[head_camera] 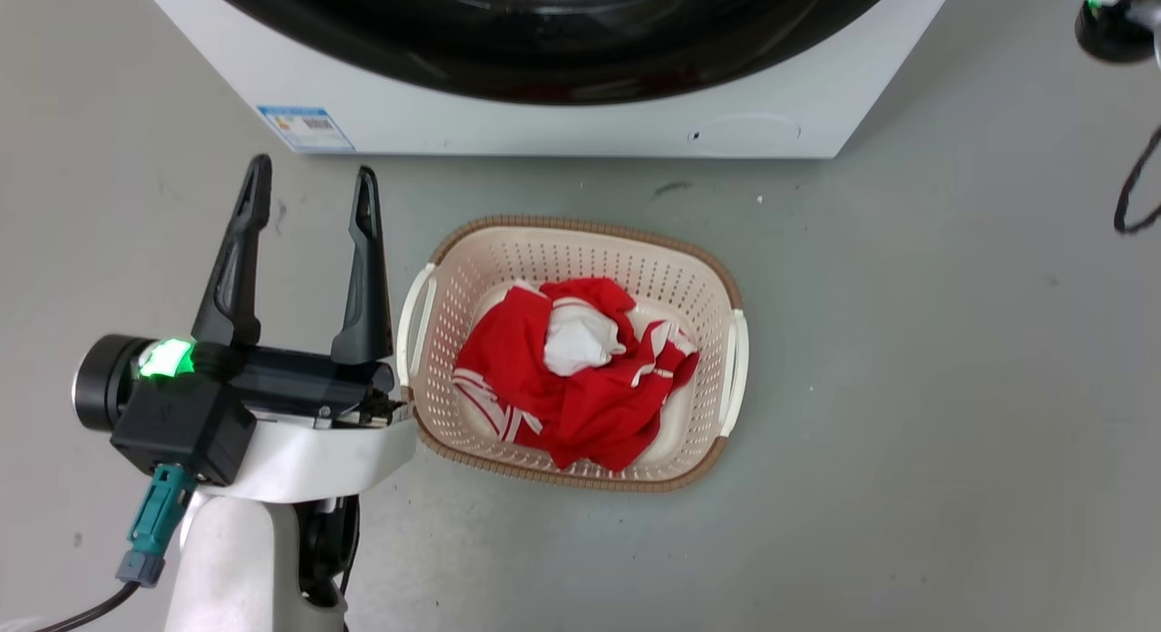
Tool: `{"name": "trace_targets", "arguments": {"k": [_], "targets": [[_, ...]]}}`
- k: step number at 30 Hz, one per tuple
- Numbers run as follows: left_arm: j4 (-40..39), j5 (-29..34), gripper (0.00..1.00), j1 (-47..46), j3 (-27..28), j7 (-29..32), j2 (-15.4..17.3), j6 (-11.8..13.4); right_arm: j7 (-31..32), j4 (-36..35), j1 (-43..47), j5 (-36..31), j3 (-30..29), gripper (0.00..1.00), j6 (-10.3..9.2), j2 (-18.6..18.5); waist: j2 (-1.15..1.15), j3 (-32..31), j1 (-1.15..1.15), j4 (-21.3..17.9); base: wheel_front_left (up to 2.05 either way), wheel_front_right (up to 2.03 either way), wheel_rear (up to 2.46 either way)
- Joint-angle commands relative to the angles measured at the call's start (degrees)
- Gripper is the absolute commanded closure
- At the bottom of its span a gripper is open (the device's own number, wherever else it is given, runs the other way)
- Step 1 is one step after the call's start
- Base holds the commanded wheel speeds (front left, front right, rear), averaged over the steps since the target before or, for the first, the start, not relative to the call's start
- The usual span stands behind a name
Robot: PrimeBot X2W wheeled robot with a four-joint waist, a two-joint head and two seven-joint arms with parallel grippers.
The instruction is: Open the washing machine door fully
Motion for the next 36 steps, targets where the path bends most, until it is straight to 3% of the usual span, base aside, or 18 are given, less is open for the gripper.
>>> {"name": "trace_targets", "arguments": {"k": [1, 10, 17, 28, 36], "targets": [[-0.3, 0.0, 0.00, -1.2, -0.1, -0.1, 0.0, -0.2, 0.8, 2.5, -2.6, -0.3, 1.4, 1.00, 0.00, 1.0, 0.00, 1.8, -0.01, 0.4, 0.00, 0.00, 0.00], [-0.5, -0.3, 0.00, -3.1, -0.7, -0.1, 0.0, -0.7, 3.0, 13.2, -10.5, -0.7, 5.5, 1.00, 0.00, 4.5, 0.00, 4.3, -0.01, 1.7, 0.00, 0.00, 0.00], [-0.3, -0.7, 0.00, -3.6, -0.8, -0.1, 0.0, -0.8, 8.0, 15.2, -11.4, 0.0, 6.6, 1.00, 0.00, 6.8, 0.00, 4.9, -0.01, 2.0, 0.00, 0.00, 0.00], [0.5, -0.9, 0.00, -3.3, -1.1, -0.1, 0.0, -0.5, 17.4, 11.2, -8.4, 1.7, 5.8, 1.00, 0.00, 5.5, 0.00, 4.2, -0.01, 1.8, 0.00, 0.00, 0.00], [1.8, -0.9, 0.00, -2.0, -1.1, -0.1, 0.0, -0.3, 24.2, 3.5, -3.0, 2.3, 5.5, 1.00, 0.01, 3.3, 0.00, 1.5, -0.01, 0.9, 0.00, 0.00, 0.00]]}}
